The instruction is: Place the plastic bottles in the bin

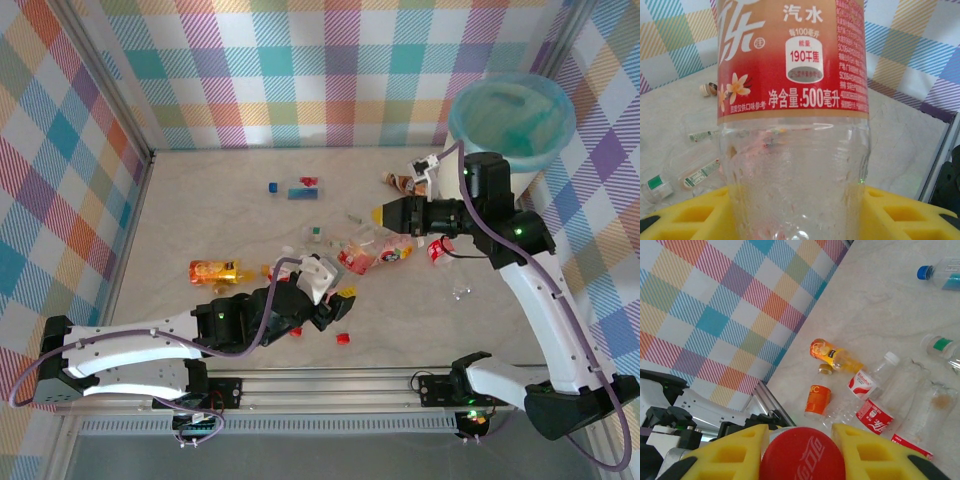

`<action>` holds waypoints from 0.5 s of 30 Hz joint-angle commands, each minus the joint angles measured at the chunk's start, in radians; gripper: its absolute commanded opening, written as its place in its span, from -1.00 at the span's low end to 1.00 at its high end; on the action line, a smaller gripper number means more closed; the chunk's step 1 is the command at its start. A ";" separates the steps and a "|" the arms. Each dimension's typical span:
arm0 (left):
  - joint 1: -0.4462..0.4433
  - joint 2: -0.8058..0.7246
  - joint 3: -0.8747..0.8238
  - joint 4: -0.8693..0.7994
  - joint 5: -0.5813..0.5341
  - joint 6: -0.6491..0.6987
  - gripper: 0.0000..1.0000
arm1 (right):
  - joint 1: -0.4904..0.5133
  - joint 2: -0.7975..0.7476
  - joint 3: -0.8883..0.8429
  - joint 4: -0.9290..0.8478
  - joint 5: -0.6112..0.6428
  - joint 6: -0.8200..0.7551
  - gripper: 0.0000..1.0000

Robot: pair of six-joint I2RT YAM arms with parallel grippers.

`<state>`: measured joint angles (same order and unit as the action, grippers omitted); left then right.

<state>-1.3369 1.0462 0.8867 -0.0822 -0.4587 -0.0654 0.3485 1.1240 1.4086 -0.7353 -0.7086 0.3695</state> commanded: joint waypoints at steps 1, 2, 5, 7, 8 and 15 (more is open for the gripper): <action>-0.005 -0.028 0.006 0.012 -0.031 0.018 0.17 | 0.003 0.003 0.044 0.007 0.000 -0.022 -0.55; -0.005 -0.031 0.008 0.008 -0.043 0.020 0.23 | 0.004 0.003 0.052 0.002 0.010 -0.027 -0.64; -0.005 -0.046 0.015 0.005 -0.080 0.023 0.50 | 0.004 0.002 0.084 -0.009 0.054 -0.039 -0.77; -0.005 -0.056 0.018 0.014 -0.125 0.020 0.72 | 0.004 0.003 0.112 -0.015 0.090 -0.052 -0.82; -0.005 -0.062 0.020 0.018 -0.153 0.018 0.82 | 0.004 0.005 0.132 -0.024 0.120 -0.065 -0.84; -0.002 -0.093 0.066 -0.007 -0.209 0.010 0.96 | 0.003 0.043 0.342 -0.089 0.525 -0.241 -1.00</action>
<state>-1.3369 0.9768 0.9054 -0.0799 -0.6197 -0.0551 0.3492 1.1587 1.6707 -0.8036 -0.4011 0.2405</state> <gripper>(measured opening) 0.979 0.326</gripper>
